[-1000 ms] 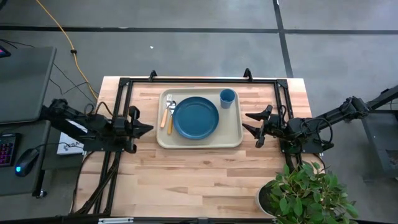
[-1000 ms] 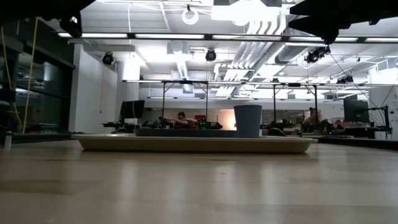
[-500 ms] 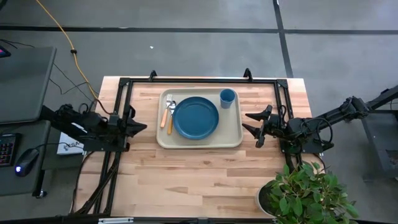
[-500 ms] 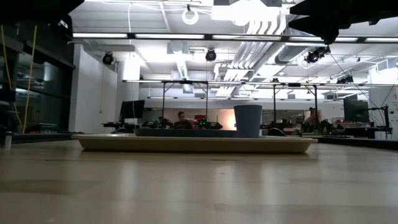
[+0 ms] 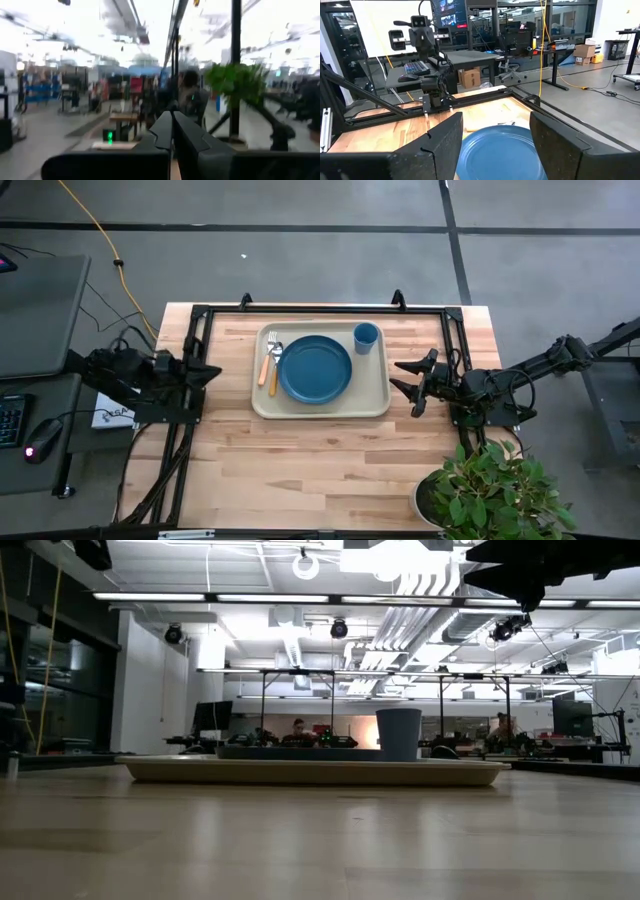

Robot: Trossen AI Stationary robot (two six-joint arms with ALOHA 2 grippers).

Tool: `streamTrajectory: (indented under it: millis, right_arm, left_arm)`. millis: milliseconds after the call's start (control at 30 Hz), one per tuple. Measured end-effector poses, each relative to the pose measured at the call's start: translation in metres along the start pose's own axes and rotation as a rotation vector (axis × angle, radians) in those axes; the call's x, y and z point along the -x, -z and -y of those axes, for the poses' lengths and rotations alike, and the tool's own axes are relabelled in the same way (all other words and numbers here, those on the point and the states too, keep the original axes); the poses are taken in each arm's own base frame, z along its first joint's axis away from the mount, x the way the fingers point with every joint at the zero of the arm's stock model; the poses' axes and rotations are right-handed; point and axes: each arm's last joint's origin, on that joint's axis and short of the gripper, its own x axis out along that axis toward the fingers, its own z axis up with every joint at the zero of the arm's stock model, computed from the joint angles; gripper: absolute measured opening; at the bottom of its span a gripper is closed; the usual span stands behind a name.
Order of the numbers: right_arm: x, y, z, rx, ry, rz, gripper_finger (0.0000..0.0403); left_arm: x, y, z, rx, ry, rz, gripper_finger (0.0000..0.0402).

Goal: Pick and place plate/cup/fork/spoon on tray
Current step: Return to Home Position

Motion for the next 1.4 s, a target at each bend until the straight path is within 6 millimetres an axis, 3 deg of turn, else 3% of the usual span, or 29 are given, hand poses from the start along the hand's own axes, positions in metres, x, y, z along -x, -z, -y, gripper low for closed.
streamTrajectory:
  millis: [367,1200,1400]
  right_arm:
    - [0.000,0.002,0.000,-0.049,-0.001,-0.019,0.0222]
    - [0.002,-0.003,0.000,-0.014,-0.025,0.022,0.0221]
    - [0.006,-0.009,0.004,-0.037,-0.029,0.053,0.0195]
  left_arm:
    - [-0.007,0.049,0.001,0.033,-0.013,-0.073,0.0000]
    - [-0.009,0.045,-0.004,0.068,0.021,-0.030,0.0000]
    - [-0.009,0.046,-0.004,0.043,0.019,-0.030,0.0000]
